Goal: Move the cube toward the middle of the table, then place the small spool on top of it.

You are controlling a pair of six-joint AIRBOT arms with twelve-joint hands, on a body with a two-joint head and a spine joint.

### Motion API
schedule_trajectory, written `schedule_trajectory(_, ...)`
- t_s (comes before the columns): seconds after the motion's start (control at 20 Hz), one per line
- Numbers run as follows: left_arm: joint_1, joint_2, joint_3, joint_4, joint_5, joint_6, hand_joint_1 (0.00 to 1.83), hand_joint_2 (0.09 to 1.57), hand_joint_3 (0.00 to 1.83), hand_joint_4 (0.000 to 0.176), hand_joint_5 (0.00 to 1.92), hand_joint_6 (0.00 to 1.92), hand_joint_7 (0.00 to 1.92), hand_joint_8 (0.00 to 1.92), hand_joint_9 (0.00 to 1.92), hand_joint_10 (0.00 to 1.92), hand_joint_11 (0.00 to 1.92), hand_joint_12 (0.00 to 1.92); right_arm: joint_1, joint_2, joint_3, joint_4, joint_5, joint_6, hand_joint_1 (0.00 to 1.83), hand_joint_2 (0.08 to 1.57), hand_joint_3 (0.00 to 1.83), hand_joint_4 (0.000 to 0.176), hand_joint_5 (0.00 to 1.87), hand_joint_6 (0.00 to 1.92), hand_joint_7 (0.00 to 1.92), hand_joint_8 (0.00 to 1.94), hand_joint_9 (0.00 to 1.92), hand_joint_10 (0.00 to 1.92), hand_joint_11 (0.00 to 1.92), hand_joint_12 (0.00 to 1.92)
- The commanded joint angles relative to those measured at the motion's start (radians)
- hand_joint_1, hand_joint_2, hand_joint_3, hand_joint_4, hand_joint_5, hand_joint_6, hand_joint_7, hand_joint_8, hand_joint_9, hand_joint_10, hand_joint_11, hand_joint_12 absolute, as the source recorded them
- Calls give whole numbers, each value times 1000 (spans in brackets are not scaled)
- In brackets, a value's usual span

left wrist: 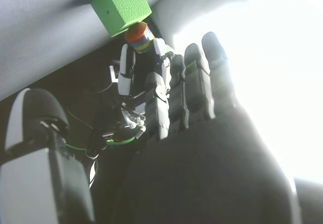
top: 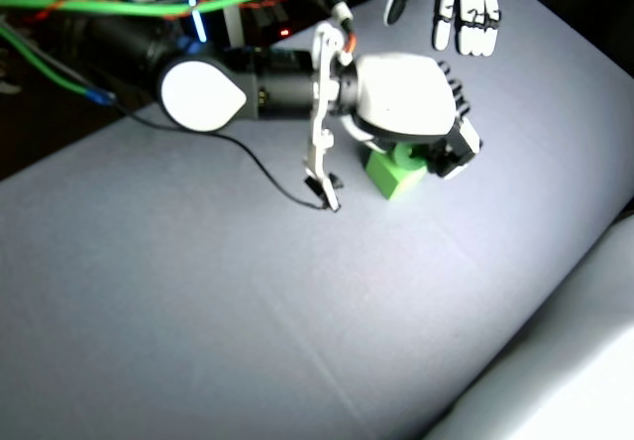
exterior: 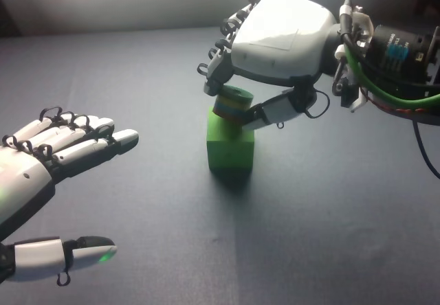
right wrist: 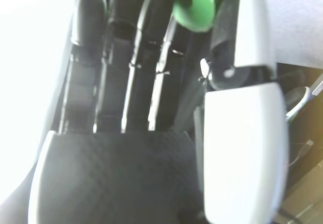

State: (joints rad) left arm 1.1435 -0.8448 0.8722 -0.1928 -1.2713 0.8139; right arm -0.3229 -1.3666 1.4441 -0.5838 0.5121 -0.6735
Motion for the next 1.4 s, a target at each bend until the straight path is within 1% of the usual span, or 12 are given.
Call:
schedule_trajectory(0.0, -2, -1, 3, 7, -118, -4, 707, 1016, 0, 142, 246, 2, 172, 1, 160, 3, 12, 402, 10, 2, -2, 28, 95, -3, 1045, 892, 0, 0, 823, 0, 887, 0, 1060, 0, 659, 1121)
schedule_trajectory(0.45, -2, -3, 4, 6, -120, -8, 724, 1014, 0, 128, 249, 2, 177, 2, 154, 2, 1, 401, 10, 3, -5, 28, 95, -3, 1019, 903, 0, 11, 785, 0, 886, 19, 1047, 23, 607, 1251)
schedule_trajectory(0.5, -2, -3, 4, 6, -120, -9, 729, 1015, 0, 130, 249, 1, 179, 3, 155, 2, 7, 404, 10, 13, -12, 28, 95, -3, 1005, 896, 0, 35, 738, 0, 823, 3, 1018, 12, 596, 1250)
schedule_trajectory(0.55, -2, -3, 4, 6, -122, -10, 709, 1018, 2, 145, 244, 0, 192, 6, 171, 7, 19, 415, 10, 32, -20, 32, 103, -3, 892, 905, 1, 95, 444, 0, 566, 0, 758, 0, 393, 1117)
schedule_trajectory(0.7, 1, 0, 1, -2, -154, -11, 780, 1020, 0, 92, 365, 0, 304, 1, 255, 4, 18, 497, 7, 136, -64, 118, 185, -5, 791, 914, 3, 119, 165, 0, 260, 0, 416, 0, 49, 1161)
schedule_trajectory(0.8, 3, 2, 2, -19, -188, -10, 801, 1057, 12, 88, 353, 0, 294, 0, 238, 0, 19, 512, -66, 241, -118, 218, 310, -5, 652, 963, 3, 119, 57, 1, 149, 0, 198, 0, 0, 641)
schedule_trajectory(1.0, 4, 21, 1, -38, -275, -9, 864, 1070, 4, 84, 303, 0, 242, 0, 198, 0, 0, 468, -273, 398, -241, 441, 668, -15, 552, 991, 7, 107, 51, 1, 88, 0, 91, 0, 0, 357)
schedule_trajectory(1.05, 4, 25, 1, -46, -312, -14, 859, 1078, 4, 85, 283, 2, 229, 0, 178, 2, 0, 402, -329, 430, -278, 490, 757, -36, 644, 1080, 12, 66, 89, 5, 152, 7, 165, 7, 0, 444)
schedule_trajectory(1.1, 4, 26, 4, -50, -355, -23, 856, 1068, 0, 90, 286, 3, 239, 3, 170, 0, 0, 345, -382, 456, -307, 539, 842, -62, 713, 1143, 15, 68, 99, 3, 161, 3, 176, 4, 0, 438)
schedule_trajectory(1.2, 2, 28, 11, -53, -432, -34, 861, 1063, 0, 6, 279, 0, 295, 4, 241, 8, 0, 511, -466, 482, -345, 617, 990, -89, 584, 1180, 0, 65, 110, 0, 182, 0, 256, 4, 0, 561)
schedule_trajectory(1.3, -13, 35, 22, -56, -456, -56, 826, 1036, 0, 14, 290, 7, 365, 11, 354, 10, 49, 733, -542, 490, -365, 669, 1102, -95, 533, 1270, 10, 34, 137, 0, 278, 7, 327, 8, 0, 665)
schedule_trajectory(1.35, -24, 26, 40, -57, -456, -82, 632, 1138, 14, 0, 284, 0, 401, 0, 432, 4, 1, 1142, -568, 495, -373, 686, 1136, -95, 482, 1325, 1, 0, 178, 2, 409, 10, 470, 18, 41, 789)
